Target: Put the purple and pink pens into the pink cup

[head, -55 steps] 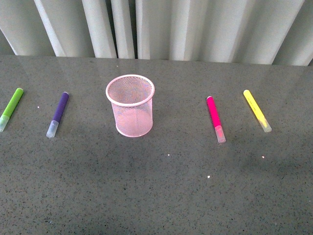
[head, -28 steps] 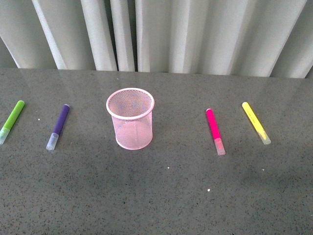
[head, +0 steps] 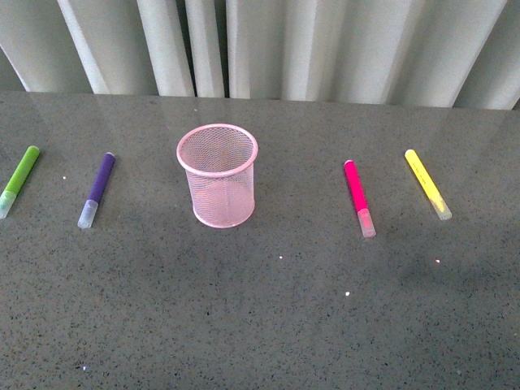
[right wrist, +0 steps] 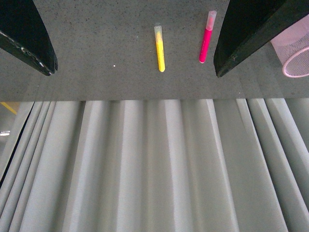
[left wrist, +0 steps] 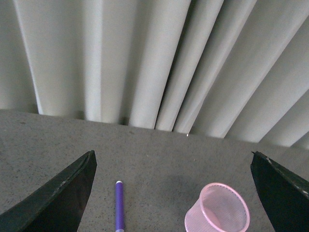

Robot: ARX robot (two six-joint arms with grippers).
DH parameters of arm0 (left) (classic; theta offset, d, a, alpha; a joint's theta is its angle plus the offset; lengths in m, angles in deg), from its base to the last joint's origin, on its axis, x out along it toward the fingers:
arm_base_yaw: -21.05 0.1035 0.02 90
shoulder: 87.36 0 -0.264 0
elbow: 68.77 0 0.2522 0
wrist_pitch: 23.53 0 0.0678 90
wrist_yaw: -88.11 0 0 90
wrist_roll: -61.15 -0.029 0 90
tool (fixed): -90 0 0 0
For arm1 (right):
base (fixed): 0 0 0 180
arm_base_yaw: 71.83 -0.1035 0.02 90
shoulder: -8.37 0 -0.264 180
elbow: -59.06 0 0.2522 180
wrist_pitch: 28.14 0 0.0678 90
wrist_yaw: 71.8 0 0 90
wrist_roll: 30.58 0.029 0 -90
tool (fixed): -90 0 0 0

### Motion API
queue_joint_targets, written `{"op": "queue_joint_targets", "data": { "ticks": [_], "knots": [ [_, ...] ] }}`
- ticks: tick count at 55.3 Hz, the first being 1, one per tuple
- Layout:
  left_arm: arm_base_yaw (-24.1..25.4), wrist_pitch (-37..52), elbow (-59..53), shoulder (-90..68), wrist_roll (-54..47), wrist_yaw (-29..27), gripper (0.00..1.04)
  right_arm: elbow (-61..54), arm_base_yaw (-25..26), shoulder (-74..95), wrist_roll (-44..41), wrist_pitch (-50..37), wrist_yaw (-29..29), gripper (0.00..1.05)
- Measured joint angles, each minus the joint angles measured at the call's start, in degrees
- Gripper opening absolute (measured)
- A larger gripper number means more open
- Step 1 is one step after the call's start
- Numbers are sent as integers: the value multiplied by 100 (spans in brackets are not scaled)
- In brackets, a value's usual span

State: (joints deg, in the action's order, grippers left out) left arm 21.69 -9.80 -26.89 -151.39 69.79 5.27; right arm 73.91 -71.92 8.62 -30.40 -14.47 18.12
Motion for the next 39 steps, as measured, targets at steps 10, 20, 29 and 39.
{"op": "queue_joint_targets", "data": {
  "ticks": [10, 20, 29, 39],
  "knots": [
    [-74, -890, 1357, -1917, -833, -122, 98, 0, 0, 0, 0, 0, -2, 98],
    [90, -2271, 2833, -3541, -1609, 39, 98, 0, 0, 0, 0, 0, 0, 98],
    [151, -2761, 3467, -4216, -2050, -107, 98, 0, 0, 0, 0, 0, -2, 98],
    [98, -2830, 3698, -4612, -2107, -138, 98, 0, 0, 0, 0, 0, 0, 98]
  ]
}}
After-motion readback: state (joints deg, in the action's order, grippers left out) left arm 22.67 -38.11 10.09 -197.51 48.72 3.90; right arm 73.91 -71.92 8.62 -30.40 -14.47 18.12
